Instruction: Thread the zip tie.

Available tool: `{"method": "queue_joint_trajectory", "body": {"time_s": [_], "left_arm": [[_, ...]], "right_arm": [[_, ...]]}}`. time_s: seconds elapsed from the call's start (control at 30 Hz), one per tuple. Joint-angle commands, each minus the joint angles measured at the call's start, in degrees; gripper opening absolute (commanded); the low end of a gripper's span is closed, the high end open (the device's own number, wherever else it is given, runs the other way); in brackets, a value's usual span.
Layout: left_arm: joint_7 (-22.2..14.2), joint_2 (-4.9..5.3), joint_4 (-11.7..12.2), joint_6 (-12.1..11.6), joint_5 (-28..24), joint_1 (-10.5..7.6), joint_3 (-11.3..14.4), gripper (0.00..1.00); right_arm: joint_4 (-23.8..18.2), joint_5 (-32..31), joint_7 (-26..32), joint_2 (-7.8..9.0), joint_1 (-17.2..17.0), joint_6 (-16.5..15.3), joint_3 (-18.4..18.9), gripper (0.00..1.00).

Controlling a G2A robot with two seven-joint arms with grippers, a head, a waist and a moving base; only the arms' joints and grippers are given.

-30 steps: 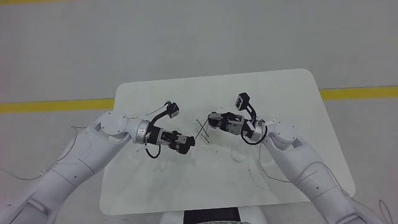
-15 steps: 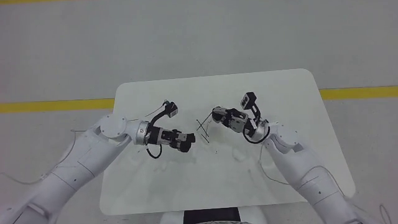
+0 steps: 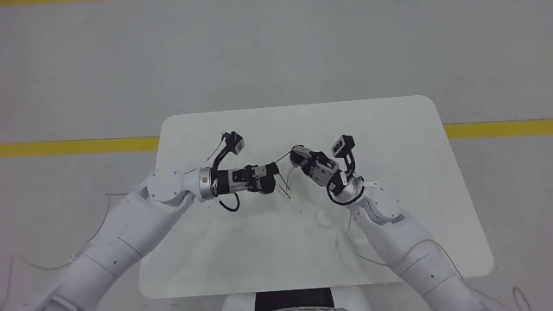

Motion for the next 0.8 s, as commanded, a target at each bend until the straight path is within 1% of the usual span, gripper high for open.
{"method": "queue_joint_trajectory", "body": {"time_s": [0.0, 0.17, 0.2, 0.23, 0.27, 0.3, 0.4, 0.47, 0.63, 0.7, 0.77], "left_arm": [[-0.1, 0.03, 0.0, 0.0, -0.1, -0.06, 0.1, 1.0], [-0.1, 0.03, 0.0, 0.0, -0.1, -0.06, 0.1, 1.0], [0.3, 0.02, 0.0, 0.1, 0.1, -0.02, 0.1, 1.0], [1.8, -0.04, 0.0, 0.2, 1.2, 0.14, 0.1, 1.0], [3.1, -0.13, -0.2, 0.0, 1.7, 0.39, 0.2, 1.0], [4.3, -0.26, -0.5, 0.0, 1.5, 0.68, 0.1, 1.0], [5.5, -0.5, -0.8, 0.0, 1.9, 1.15, -0.4, 1.0], [6.0, -0.66, -1.0, 0.0, 2.5, 1.46, -0.7, 1.0], [7.5, -1.4, -0.8, 0.0, 4.2, 2.08, -1.2, 1.0], [7.5, -1.69, -0.7, 0.0, 4.6, 2.24, -1.3, 1.0], [7.5, -1.69, -0.7, 0.0, 4.6, 2.24, -1.3, 1.0]], "right_arm": [[0.0, 0.0, 0.1, 0.01, 0.0, 0.0, 0.0, 0.0], [0.0, 0.0, 0.1, 0.01, 0.0, 0.0, 0.0, 0.0], [0.2, -2.3, -1.1, 0.09, 0.2, 0.0, 0.1, 0.0], [0.2, -8.0, -4.7, 0.24, 0.5, 0.0, 0.1, 0.0], [-0.6, -12.2, -8.3, 0.24, 0.3, 0.4, -0.3, 0.0], [-2.0, -14.6, -11.6, 0.14, -0.4, 1.1, -0.7, 0.0], [-4.1, -17.6, -15.7, 0.03, -1.7, 1.9, -0.9, 0.0], [-5.0, -18.1, -16.9, -0.07, -2.5, 2.1, -0.9, 0.0], [-6.5, -18.1, -19.7, -0.34, -4.5, 0.6, -0.6, 0.0], [-6.7, -17.2, -19.4, -0.44, -4.9, -0.2, -0.5, 0.0], [-6.8, -17.0, -19.1, -0.45, -5.0, -0.7, -0.3, 0.0]]}}
